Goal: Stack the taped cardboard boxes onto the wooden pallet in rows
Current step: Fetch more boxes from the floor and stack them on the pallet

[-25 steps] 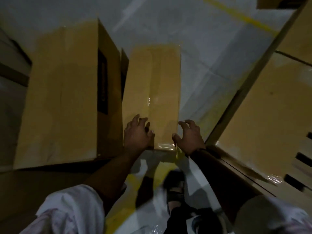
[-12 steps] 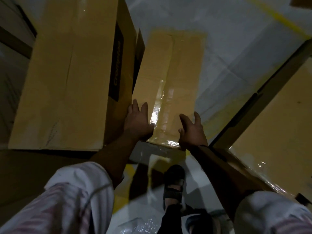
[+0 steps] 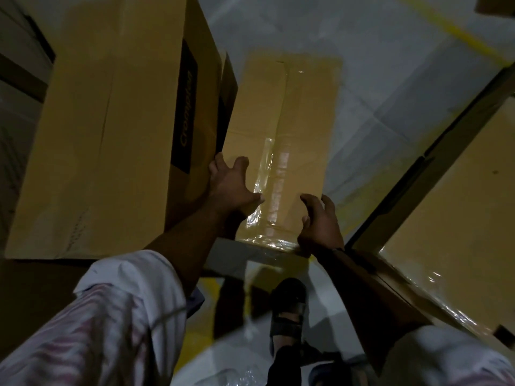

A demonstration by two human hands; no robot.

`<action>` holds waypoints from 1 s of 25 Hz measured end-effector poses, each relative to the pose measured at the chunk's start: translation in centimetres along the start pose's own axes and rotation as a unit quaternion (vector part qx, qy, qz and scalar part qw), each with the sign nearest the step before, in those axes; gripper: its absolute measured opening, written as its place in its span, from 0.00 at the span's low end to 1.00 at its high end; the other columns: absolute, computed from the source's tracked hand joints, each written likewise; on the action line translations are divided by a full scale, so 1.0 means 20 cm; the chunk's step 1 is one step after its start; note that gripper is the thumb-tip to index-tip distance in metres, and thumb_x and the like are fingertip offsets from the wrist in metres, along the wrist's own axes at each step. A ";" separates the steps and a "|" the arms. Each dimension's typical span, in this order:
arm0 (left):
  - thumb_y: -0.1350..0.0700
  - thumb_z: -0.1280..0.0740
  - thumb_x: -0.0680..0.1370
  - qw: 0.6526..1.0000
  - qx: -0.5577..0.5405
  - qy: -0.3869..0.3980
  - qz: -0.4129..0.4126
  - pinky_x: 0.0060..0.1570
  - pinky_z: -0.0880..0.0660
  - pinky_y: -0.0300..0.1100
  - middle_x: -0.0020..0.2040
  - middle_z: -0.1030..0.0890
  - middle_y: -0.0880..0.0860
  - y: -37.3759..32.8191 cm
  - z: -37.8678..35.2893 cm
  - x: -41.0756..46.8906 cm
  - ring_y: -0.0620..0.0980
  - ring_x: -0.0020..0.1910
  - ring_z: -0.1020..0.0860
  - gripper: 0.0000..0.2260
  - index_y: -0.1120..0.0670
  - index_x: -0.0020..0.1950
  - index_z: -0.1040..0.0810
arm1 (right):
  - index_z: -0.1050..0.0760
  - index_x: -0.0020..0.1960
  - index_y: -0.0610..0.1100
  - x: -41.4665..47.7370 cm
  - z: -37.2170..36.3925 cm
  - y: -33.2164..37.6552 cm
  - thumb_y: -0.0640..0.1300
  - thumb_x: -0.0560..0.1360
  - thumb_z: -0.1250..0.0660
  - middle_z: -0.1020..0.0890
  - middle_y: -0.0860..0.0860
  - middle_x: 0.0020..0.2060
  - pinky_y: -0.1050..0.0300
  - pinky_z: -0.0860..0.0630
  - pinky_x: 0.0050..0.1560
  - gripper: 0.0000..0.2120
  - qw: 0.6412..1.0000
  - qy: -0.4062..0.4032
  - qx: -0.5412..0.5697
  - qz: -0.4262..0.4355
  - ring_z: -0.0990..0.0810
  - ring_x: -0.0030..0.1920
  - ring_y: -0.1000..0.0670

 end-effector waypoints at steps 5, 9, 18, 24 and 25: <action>0.37 0.18 0.62 0.990 -0.137 -0.011 0.023 0.67 0.36 0.42 0.73 0.35 0.55 -0.02 0.04 0.07 0.53 0.75 0.42 0.32 0.45 0.60 0.25 | 0.38 0.76 0.54 0.09 0.08 0.06 0.38 0.73 0.34 0.57 0.51 0.81 0.52 0.29 0.68 0.34 1.000 0.004 0.016 -0.013 0.36 0.76 0.38; 0.40 0.18 0.65 0.992 -0.100 0.044 -0.055 0.69 0.34 0.45 0.78 0.42 0.57 -0.13 0.04 0.02 0.59 0.75 0.35 0.42 0.43 0.75 0.32 | 0.43 0.79 0.58 0.10 0.19 -0.08 0.55 0.73 0.27 0.59 0.49 0.81 0.45 0.32 0.70 0.40 0.998 -0.044 -0.012 -0.046 0.37 0.75 0.34; 0.29 0.24 0.62 0.996 -0.044 -0.005 -0.081 0.70 0.33 0.62 0.80 0.44 0.57 -0.36 0.11 -0.17 0.63 0.76 0.44 0.46 0.31 0.76 0.41 | 0.43 0.77 0.63 -0.03 0.44 -0.10 0.74 0.65 0.31 0.55 0.54 0.79 0.41 0.27 0.68 0.45 0.994 -0.101 -0.052 -0.003 0.38 0.76 0.38; 0.26 0.26 0.61 0.991 -0.062 -0.036 -0.110 0.70 0.33 0.62 0.80 0.44 0.53 -0.59 0.33 -0.35 0.61 0.77 0.44 0.48 0.31 0.77 0.42 | 0.38 0.75 0.63 -0.21 0.78 0.03 0.75 0.64 0.31 0.52 0.51 0.79 0.43 0.28 0.70 0.43 0.984 -0.167 -0.053 0.037 0.36 0.76 0.40; 0.26 0.25 0.61 0.989 -0.067 -0.036 -0.123 0.70 0.33 0.62 0.81 0.45 0.53 -0.67 0.37 -0.37 0.61 0.78 0.45 0.49 0.31 0.78 0.42 | 0.39 0.75 0.63 -0.25 0.87 0.04 0.74 0.64 0.31 0.52 0.51 0.79 0.43 0.28 0.70 0.43 0.981 -0.185 -0.050 0.035 0.37 0.76 0.41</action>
Point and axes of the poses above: each hand's wrist, its own x-axis towards the middle knuckle, its own z-axis out of the back of the hand, y = z × x, the point moved 3 cm from there along x, towards the middle knuckle
